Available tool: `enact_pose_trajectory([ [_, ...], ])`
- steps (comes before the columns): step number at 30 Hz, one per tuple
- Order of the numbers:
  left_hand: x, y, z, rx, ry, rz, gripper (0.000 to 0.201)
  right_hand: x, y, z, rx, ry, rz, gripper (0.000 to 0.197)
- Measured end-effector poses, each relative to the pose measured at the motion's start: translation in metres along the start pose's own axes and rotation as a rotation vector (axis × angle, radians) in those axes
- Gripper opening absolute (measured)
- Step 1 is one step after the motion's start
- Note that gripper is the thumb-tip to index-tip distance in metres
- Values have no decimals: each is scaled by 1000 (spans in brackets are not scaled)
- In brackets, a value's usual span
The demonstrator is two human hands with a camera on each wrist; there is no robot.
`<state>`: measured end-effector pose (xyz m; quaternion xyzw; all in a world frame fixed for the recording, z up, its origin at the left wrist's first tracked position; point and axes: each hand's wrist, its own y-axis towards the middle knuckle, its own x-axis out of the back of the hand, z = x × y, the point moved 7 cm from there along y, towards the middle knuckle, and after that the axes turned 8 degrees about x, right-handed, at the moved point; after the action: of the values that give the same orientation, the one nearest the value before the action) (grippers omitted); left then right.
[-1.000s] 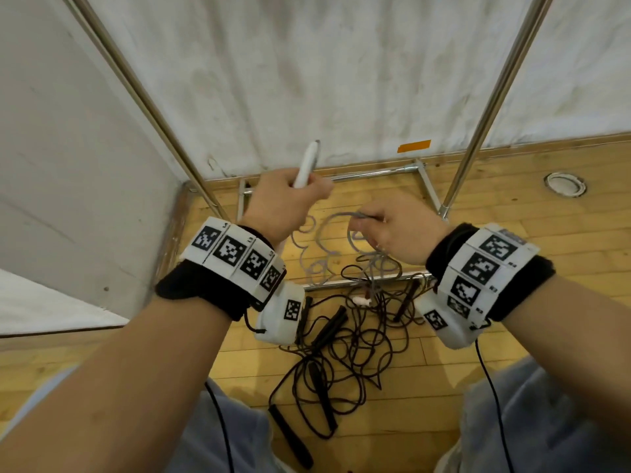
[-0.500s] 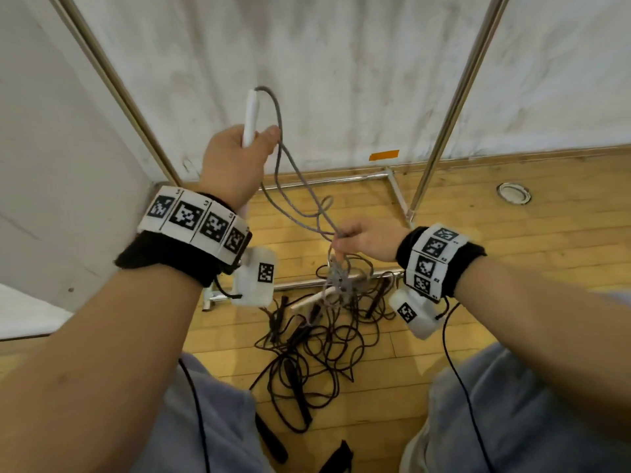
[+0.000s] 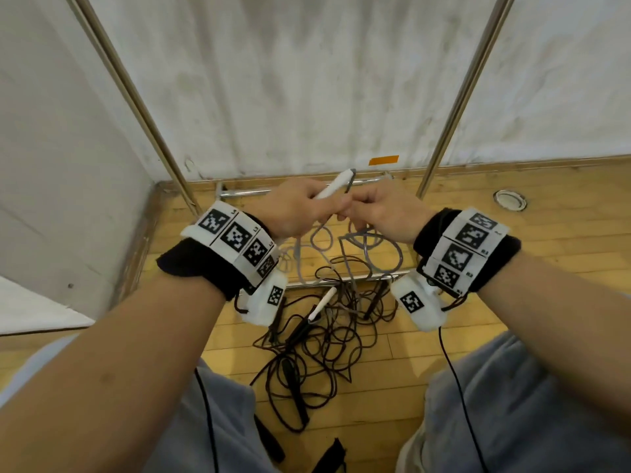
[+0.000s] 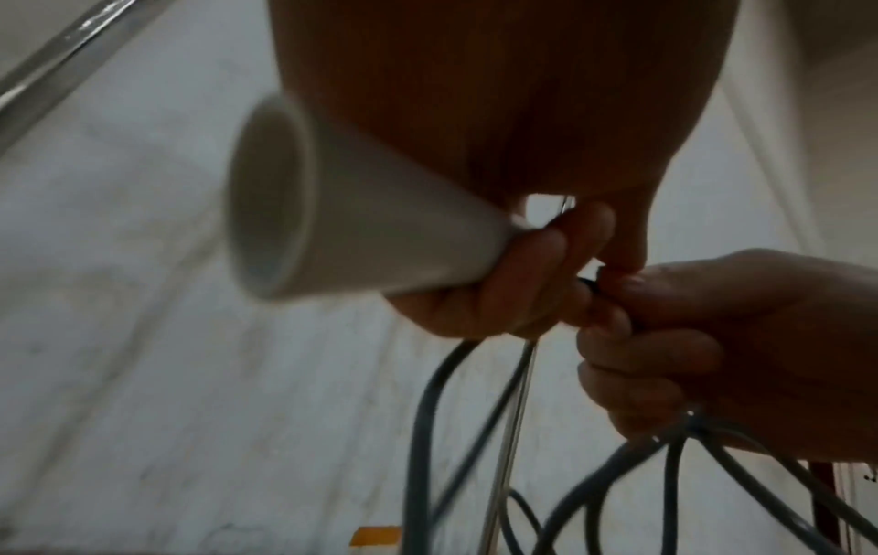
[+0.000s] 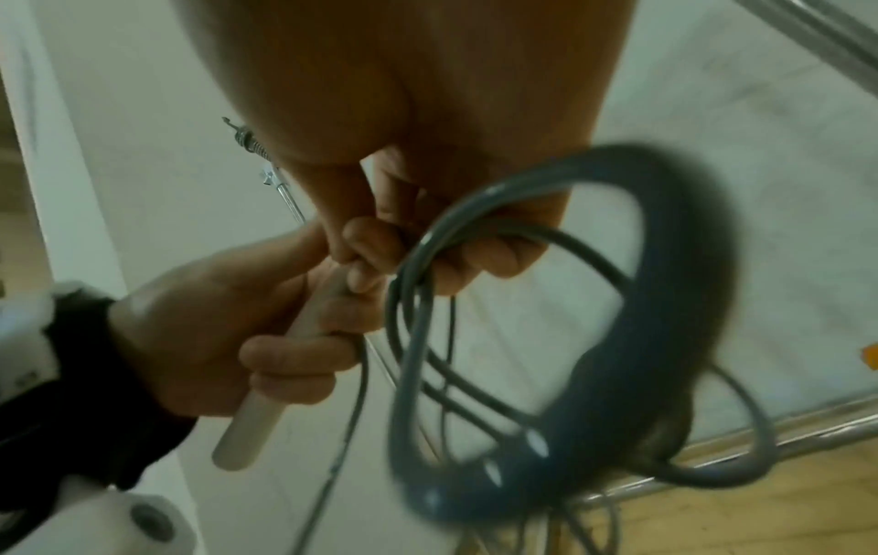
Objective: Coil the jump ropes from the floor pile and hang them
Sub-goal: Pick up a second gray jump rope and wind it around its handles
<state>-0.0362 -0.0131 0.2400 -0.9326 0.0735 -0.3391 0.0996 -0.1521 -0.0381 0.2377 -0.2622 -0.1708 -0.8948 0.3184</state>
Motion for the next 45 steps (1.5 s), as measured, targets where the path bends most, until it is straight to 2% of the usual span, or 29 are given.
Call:
enact_pose_trajectory([
  [1, 3, 2, 2, 11, 36, -25, 30, 0, 1, -4, -12, 5, 14, 26],
  [3, 17, 5, 4, 10, 88, -136, 33, -8, 1, -17, -79, -34, 133, 29],
  [5, 42, 5, 7, 4, 36, -341, 36, -23, -4, -37, -179, -90, 295, 28],
  [7, 67, 4, 17, 43, -44, -558, 39, -33, -9, -52, -246, -98, 359, 24],
  [11, 93, 4, 41, 133, -91, -802, 37, -22, 1, -62, -255, -262, 328, 12],
  [13, 102, 5, 54, 203, -94, -859, 36, -14, 5, -62, -259, -297, 305, 10],
  [15, 105, 5, 60, 245, -42, -893, 34, -3, 8, -60, -247, -257, 219, 16],
  [17, 101, 6, 59, 234, 26, -881, 12, 9, 11, -54, -223, -220, 115, 22],
  [18, 94, 8, 54, 202, 57, -836, 14, 12, 12, -50, -201, -211, 94, 24],
  [19, 84, 11, 49, 146, 61, -763, 21, 12, 12, -45, -177, -207, 96, 25],
  [22, 33, 19, 25, -46, 1, -404, 15, 6, 15, -30, -116, -189, 123, 22],
  [24, 6, 22, 16, -72, 44, -194, 24, 3, 17, -21, -70, -153, 98, 18],
  [26, -3, 24, 13, -75, 110, -102, 30, 6, 19, -17, -49, -100, 43, 16],
  [28, 2, 26, 12, -84, 178, -129, 34, 10, 19, -20, -74, -54, 32, 14],
  [30, 21, 25, 14, -53, 153, -268, 36, 5, 15, -28, -132, -61, 136, 14],
  [33, 68, 20, 37, 104, -198, -574, 32, -5, 7, -49, -250, -254, 316, 16],
  [35, 90, 14, 50, 173, -336, -714, 30, -4, 5, -56, -280, -239, 293, 16],
  [37, 94, 11, 56, 213, -324, -756, 28, -1, 8, -57, -266, -168, 235, 13],
  [40, 92, 10, 58, 231, -145, -789, 18, 1, 11, -53, -246, -129, 194, 11],
  [43, 80, 12, 46, 127, -115, -739, 15, 4, 14, -48, -209, -165, 133, 7],
  [45, 59, 16, 35, 24, -154, -615, 14, 2, 16, -39, -167, -197, 124, 7],
])
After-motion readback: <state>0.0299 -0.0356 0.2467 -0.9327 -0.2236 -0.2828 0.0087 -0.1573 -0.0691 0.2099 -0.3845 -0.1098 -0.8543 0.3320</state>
